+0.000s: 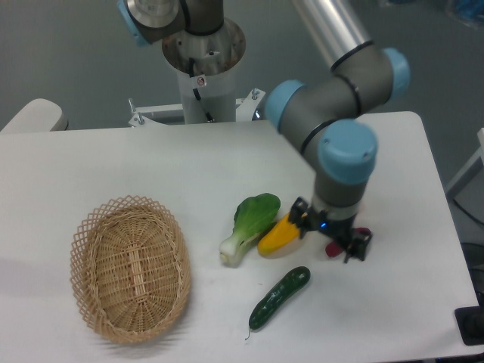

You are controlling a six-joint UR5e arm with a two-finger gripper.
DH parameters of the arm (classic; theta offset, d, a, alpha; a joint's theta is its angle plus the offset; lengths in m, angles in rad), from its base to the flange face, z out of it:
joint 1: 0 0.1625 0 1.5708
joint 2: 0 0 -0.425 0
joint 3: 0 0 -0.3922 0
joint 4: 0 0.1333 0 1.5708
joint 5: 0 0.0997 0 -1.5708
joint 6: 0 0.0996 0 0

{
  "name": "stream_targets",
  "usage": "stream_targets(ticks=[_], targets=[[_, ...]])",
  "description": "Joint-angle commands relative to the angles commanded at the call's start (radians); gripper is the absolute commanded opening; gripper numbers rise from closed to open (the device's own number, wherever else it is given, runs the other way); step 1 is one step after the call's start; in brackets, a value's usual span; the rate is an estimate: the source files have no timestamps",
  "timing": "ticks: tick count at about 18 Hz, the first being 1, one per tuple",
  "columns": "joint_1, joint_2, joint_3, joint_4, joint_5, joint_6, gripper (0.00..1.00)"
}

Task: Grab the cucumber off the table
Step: 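Move the gripper over to the green cucumber and lower it, then close the gripper on the green cucumber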

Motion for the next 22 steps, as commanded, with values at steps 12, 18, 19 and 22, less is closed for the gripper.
stream_targets(ticks=[12, 18, 19, 22], targets=[[-0.057, -0.112, -0.023, 0.124, 0.002, -0.082, 1.0], [-0.071, -0.137, -0.032, 0.163, 0.018, -0.025, 1.0], [-0.071, -0.137, -0.032, 0.163, 0.018, -0.02, 0.99], [-0.071, -0.138, -0.032, 0.166, 0.022, 0.007, 0.59]])
